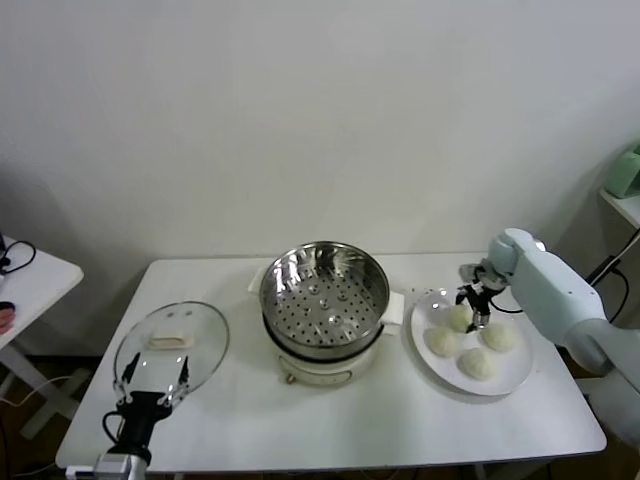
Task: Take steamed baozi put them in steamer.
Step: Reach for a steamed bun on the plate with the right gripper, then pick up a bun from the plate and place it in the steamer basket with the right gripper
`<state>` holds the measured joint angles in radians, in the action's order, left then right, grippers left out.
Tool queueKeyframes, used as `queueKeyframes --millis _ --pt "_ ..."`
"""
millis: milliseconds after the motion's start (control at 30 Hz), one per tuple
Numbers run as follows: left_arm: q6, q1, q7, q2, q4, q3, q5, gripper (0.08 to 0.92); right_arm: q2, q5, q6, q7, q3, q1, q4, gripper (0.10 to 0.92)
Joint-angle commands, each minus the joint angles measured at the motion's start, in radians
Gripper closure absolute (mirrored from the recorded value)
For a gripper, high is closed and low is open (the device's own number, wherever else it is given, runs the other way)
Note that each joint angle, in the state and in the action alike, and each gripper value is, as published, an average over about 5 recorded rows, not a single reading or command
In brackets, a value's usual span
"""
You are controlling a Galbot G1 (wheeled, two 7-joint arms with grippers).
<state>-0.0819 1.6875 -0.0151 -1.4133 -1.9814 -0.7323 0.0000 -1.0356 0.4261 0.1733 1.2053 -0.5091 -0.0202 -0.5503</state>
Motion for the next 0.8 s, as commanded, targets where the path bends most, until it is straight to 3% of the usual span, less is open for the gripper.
queueKeyframes --millis 33,300,800 --pt "0.002 0.001 0.0 -0.002 -0.004 0.001 -0.005 0.177 -0.005 0.011 0.006 -0.003 0.014 0.003 0.006 0.317" --pt "-0.003 0.009 0.002 0.0 0.003 -0.002 -0.003 0.177 0.039 -0.041 0.029 0.001 -0.073 0.09 -0.07 0.325" --pt "-0.005 0.013 0.004 0.002 0.008 0.005 0.008 0.177 0.086 -0.234 0.124 0.034 -0.5 0.585 -0.507 0.321"
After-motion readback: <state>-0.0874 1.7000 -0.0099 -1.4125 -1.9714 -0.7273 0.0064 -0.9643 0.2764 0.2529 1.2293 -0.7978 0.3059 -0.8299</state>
